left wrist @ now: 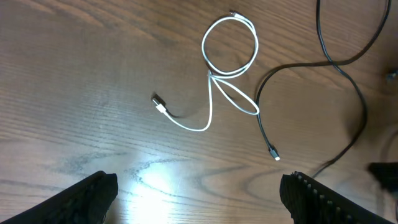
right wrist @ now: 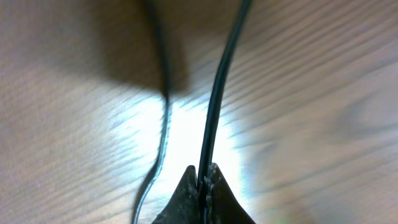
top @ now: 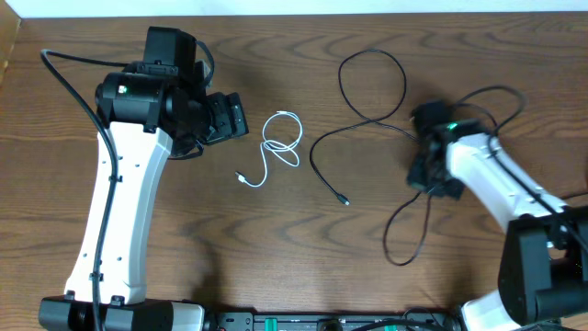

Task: Untangle cables

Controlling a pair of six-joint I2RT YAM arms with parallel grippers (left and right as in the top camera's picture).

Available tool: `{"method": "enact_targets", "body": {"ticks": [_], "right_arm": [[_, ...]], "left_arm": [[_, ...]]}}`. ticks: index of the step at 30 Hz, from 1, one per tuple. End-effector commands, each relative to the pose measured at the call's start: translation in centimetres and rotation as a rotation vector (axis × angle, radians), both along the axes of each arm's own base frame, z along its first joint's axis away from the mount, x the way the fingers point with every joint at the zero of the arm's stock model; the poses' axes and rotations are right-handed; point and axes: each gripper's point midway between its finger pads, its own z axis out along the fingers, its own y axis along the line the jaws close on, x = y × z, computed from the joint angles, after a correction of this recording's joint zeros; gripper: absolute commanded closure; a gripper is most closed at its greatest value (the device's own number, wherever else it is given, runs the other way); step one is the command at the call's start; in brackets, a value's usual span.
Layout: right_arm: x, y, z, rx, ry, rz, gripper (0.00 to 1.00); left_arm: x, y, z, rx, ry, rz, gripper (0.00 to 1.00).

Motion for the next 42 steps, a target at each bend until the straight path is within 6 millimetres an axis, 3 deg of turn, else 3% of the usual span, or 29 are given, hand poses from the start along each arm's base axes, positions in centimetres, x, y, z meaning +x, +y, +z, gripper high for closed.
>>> {"method": "enact_targets", "body": {"ticks": [1,4,5,10,15,16,17,18,19,21,23,26,30,31,37,40,42], "right_arm": [[2.3,-5.0,3.2,-0.099,-0.048,-0.053,0.99],[3.7,-8.6,5.8,-0.135,-0.080,-0.057,0.99],[4.0,-11.0,7.4,-0.189,-0.100,-0.110,0.99],[4.3,-17.9,11.1,-0.321,-0.174,-0.272,0.99],[3.3,-22.7,11.7,-0.327,-0.215,-0.400,0.98],[3.6,-23.2,11.7,-0.306,-0.233,-0.396,0.93],[4.1,-23.3,11.6,-0.278,-0.251,-0.367,0.82],[5.2,-23.0,11.5,-0.227,-0.282,-0.298,0.63],[6.4,-22.3,11.5,-0.176,-0.315,-0.218,0.36],[8.1,-20.7,11.7,-0.097,-0.362,-0.112,0.13],[9.6,-18.1,12.1,-0.008,-0.404,0.005,0.09],[11.7,-11.6,12.6,0.172,-0.459,0.224,0.10],[12.7,-4.6,12.7,0.245,-0.457,0.364,0.09],[13.2,-1.9,12.8,0.250,-0.466,0.415,0.09],[14.5,4.3,12.2,0.153,-0.473,0.517,0.07],[14.4,5.5,12.2,0.144,-0.436,0.547,0.08],[14.6,5.5,13.8,0.149,-0.387,0.544,0.04]], "left_arm": [[0.0,0.4,0.2,0.017,-0.010,0.002,0.11],[0.0,0.4,0.2,0.017,-0.010,0.002,0.11],[0.0,0.4,0.2,0.018,-0.009,0.002,0.11],[-0.2,0.5,0.2,0.018,-0.003,0.001,0.11],[-0.2,0.5,0.2,0.018,-0.003,0.001,0.11],[-0.2,0.5,0.2,0.018,-0.003,0.001,0.11],[-0.2,0.5,0.2,0.018,-0.002,0.002,0.11],[-0.2,0.5,0.2,0.018,-0.002,0.002,0.11],[-0.2,0.5,0.2,0.018,-0.003,0.002,0.11],[-0.2,0.5,0.2,0.018,-0.002,0.002,0.11],[-0.2,0.5,0.2,0.018,-0.002,0.002,0.11],[-0.2,0.5,0.2,0.019,-0.001,0.002,0.11],[-0.3,0.5,0.2,0.019,0.000,0.002,0.11],[-0.3,0.5,0.2,0.020,0.000,0.002,0.11],[-0.2,3.6,-0.2,0.192,-0.001,0.059,0.11],[-0.6,4.3,-0.3,0.232,0.011,0.070,0.11],[-0.6,4.3,-0.3,0.232,0.013,0.070,0.11]]}}
